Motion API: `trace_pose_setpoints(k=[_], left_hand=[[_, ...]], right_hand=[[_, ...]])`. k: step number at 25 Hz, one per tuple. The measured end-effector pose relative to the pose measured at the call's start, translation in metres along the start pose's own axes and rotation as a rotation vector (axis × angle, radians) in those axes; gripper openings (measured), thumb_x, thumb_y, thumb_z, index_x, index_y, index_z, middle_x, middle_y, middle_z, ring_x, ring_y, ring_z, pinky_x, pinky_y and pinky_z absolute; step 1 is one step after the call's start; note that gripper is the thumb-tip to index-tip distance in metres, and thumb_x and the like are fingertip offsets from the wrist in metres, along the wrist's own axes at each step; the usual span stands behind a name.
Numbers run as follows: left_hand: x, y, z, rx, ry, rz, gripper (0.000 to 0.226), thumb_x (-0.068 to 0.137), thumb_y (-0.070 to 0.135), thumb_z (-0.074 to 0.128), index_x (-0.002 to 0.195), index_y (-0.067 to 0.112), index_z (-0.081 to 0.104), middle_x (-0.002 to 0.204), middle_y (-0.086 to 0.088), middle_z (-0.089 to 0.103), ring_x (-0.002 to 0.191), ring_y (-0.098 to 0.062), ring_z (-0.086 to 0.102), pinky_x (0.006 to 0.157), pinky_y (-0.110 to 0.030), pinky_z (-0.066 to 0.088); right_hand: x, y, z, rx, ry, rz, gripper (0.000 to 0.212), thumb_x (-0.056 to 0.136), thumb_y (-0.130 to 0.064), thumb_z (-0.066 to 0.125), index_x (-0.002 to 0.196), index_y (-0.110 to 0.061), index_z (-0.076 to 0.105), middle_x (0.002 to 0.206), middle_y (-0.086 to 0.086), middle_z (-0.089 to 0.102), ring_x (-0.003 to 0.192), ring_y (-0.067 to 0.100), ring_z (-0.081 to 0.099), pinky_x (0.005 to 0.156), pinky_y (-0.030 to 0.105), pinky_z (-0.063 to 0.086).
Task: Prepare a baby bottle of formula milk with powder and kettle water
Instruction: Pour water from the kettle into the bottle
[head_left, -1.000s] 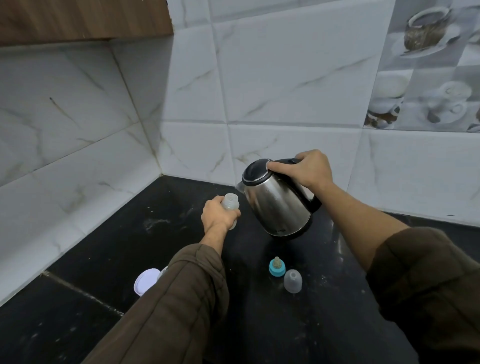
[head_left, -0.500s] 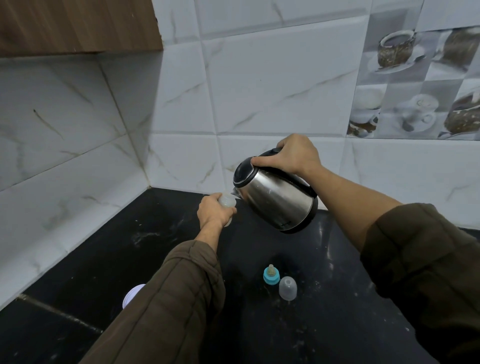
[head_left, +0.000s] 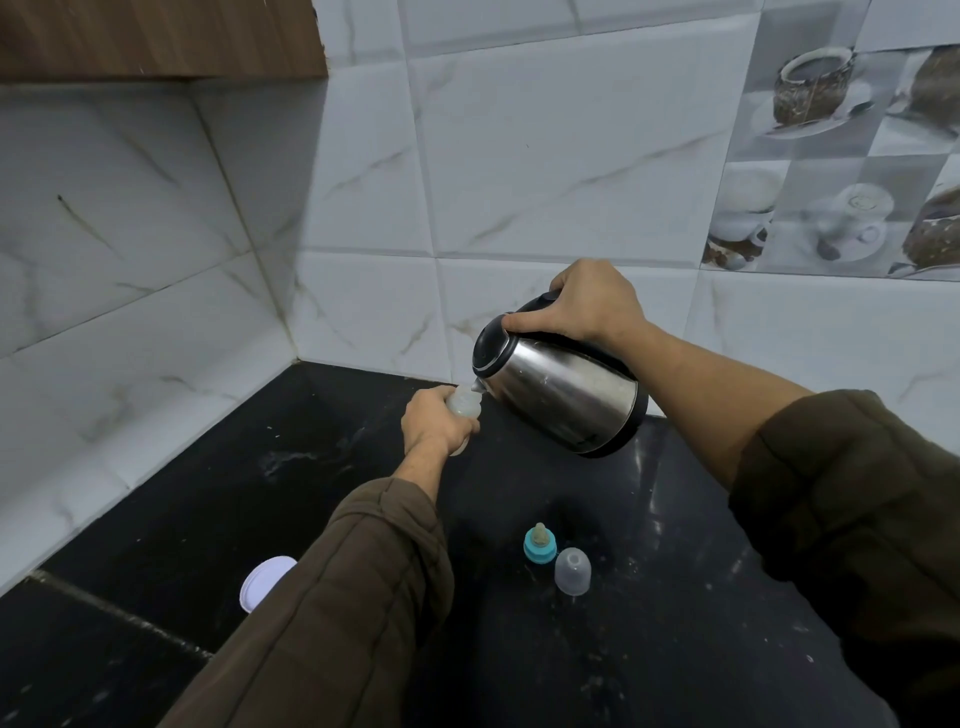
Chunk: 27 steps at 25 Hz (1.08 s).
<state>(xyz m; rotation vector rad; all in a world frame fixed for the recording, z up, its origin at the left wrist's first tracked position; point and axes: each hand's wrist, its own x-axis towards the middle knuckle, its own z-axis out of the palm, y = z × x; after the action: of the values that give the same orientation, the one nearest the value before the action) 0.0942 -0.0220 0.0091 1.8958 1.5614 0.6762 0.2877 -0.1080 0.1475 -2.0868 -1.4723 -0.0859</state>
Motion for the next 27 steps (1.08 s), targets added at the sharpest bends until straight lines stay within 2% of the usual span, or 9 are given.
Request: trace_pose_setpoints(k=[5,9,14,16,19,23,27], left_hand=[[-0.004,-0.001,-0.005,0.004,-0.010,-0.015,0.058,0.070,0.020,0.091,0.124,0.027,0.072,0.117,-0.001,0.071,0.113,-0.022,0.062,0.095,-0.037,0.052],[-0.006,-0.002,-0.006,0.003,-0.025,-0.019,0.059,0.070,0.019,0.091,0.126,0.026,0.071,0.119,-0.002,0.071,0.114,-0.024,0.062,0.098,-0.041,0.052],[-0.009,-0.002,-0.005,0.008,-0.038,-0.018,0.061,0.071,0.018,0.091,0.128,0.026,0.070,0.121,-0.003,0.071,0.115,-0.024,0.062,0.099,-0.041,0.052],[-0.010,-0.002,-0.005,0.013,-0.040,-0.015,0.061,0.072,0.018,0.091,0.129,0.025,0.069,0.122,-0.003,0.071,0.117,-0.024,0.062,0.101,-0.042,0.051],[-0.012,-0.001,-0.005,0.018,-0.047,-0.016,0.061,0.072,0.018,0.091,0.129,0.025,0.070,0.122,-0.003,0.071,0.118,-0.024,0.062,0.103,-0.044,0.051],[-0.013,0.000,-0.008,0.019,-0.049,-0.016,0.057,0.071,0.018,0.090,0.123,0.028,0.072,0.117,-0.001,0.071,0.113,-0.024,0.063,0.098,-0.043,0.053],[-0.014,0.000,-0.007,0.026,-0.065,-0.010,0.059,0.073,0.017,0.090,0.127,0.026,0.070,0.120,-0.002,0.070,0.116,-0.024,0.062,0.101,-0.044,0.051]], right_hand=[[-0.001,-0.006,0.002,-0.041,-0.005,-0.017,0.075,0.051,-0.084,0.077,0.058,-0.015,0.048,0.052,0.001,0.045,0.057,0.021,0.050,0.054,0.035,0.044],[-0.003,-0.011,0.002,-0.073,-0.003,-0.018,0.075,0.050,-0.084,0.074,0.062,-0.011,0.060,0.056,0.002,0.055,0.067,0.024,0.066,0.060,0.038,0.055],[-0.007,-0.012,0.000,-0.105,-0.015,-0.038,0.071,0.053,-0.083,0.073,0.058,-0.015,0.056,0.056,0.001,0.057,0.067,0.022,0.065,0.055,0.032,0.046],[-0.007,-0.014,-0.001,-0.116,-0.021,-0.052,0.071,0.053,-0.084,0.073,0.058,-0.015,0.055,0.055,0.000,0.057,0.066,0.022,0.064,0.056,0.032,0.046],[-0.008,-0.016,-0.004,-0.126,-0.034,-0.069,0.073,0.055,-0.085,0.074,0.054,-0.016,0.050,0.052,-0.001,0.054,0.063,0.021,0.061,0.054,0.032,0.044],[-0.009,-0.018,-0.006,-0.128,-0.035,-0.077,0.074,0.054,-0.085,0.073,0.052,-0.016,0.046,0.051,-0.001,0.052,0.060,0.021,0.059,0.052,0.030,0.039],[-0.009,-0.022,-0.005,-0.147,-0.046,-0.087,0.075,0.056,-0.084,0.075,0.052,-0.016,0.043,0.049,-0.002,0.047,0.055,0.019,0.052,0.051,0.029,0.033]])
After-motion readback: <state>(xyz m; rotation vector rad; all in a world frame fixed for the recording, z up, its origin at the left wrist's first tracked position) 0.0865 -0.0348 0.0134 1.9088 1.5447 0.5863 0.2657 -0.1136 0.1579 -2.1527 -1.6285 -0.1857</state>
